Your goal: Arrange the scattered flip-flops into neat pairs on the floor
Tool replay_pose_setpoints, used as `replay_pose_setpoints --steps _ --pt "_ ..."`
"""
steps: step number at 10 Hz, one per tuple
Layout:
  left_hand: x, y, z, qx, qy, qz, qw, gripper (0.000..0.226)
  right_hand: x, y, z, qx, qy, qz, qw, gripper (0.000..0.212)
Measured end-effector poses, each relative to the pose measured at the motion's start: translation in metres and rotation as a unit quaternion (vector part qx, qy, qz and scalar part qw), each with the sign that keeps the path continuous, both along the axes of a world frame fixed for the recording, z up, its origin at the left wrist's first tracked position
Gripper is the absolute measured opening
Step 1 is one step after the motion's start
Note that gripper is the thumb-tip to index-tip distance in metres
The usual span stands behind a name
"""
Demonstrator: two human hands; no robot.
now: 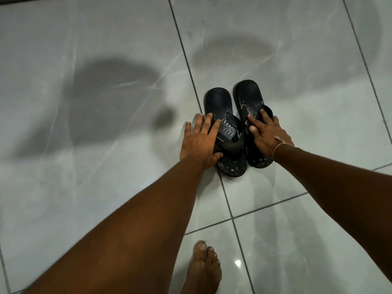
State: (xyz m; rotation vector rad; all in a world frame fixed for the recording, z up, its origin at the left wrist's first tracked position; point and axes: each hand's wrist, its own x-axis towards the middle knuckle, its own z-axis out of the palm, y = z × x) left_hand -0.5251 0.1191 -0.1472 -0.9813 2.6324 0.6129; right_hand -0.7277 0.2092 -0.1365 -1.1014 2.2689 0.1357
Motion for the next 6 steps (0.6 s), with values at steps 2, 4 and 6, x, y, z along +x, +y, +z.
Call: replay_pose_setpoints --steps 2,4,6 --pt "-0.001 0.004 -0.002 -0.007 0.01 0.016 1.0 0.101 0.001 0.0 0.002 0.015 0.01 0.015 1.0 0.048" --pt "0.023 0.013 0.014 0.01 0.063 0.101 0.993 0.093 0.018 0.01 0.024 -0.011 0.116 0.062 0.991 0.055" --pt "0.139 0.027 0.103 0.077 0.043 0.174 0.981 0.076 0.088 0.035 0.103 -0.069 0.081 0.049 0.993 0.07"
